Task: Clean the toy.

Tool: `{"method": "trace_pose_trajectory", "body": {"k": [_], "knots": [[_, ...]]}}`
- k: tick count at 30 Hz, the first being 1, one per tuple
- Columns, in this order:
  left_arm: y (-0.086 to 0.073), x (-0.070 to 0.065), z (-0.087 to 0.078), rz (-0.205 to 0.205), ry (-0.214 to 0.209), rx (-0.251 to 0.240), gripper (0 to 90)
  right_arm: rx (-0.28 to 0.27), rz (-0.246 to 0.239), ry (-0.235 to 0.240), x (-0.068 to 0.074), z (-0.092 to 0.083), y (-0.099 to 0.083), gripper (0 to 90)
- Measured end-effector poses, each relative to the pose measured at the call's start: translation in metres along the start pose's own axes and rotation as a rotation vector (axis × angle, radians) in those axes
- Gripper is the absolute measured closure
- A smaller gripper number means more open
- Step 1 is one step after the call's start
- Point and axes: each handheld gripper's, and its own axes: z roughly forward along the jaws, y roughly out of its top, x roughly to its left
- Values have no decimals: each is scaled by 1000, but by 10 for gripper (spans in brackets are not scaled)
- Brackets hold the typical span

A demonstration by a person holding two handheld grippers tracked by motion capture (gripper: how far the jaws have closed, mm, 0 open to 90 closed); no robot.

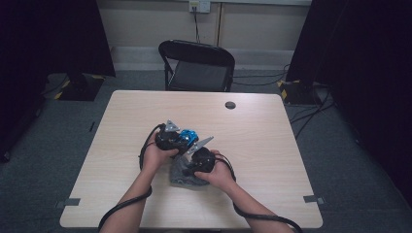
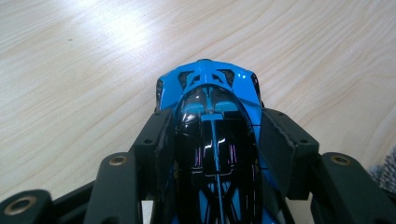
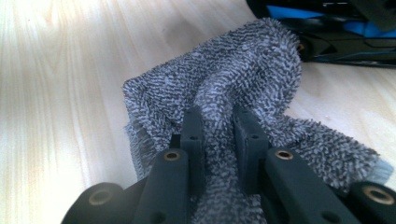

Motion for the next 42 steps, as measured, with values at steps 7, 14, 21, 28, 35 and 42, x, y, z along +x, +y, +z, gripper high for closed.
{"method": "trace_pose_trajectory", "body": {"k": [7, 14, 21, 28, 35, 42], "knots": [[0, 0, 0, -5, 0, -1, 462, -1, -17, 30, 4, 0, 0, 764], [1, 0, 0, -1, 4, 2, 461, -7, -45, 54, 10, -2, 1, 763], [0, -1, 0, -3, 5, -1, 461, -22, -42, 31, 4, -19, -1, 762], [1, -1, 0, 8, 12, 7, 462, -41, -11, -19, -10, -40, -4, 762], [1, -1, 0, 9, 11, 8, 462, -56, 27, -81, -29, -60, -7, 762], [1, -1, 0, 9, 11, 7, 461, -90, 98, -141, -48, -69, -12, 762]]}}
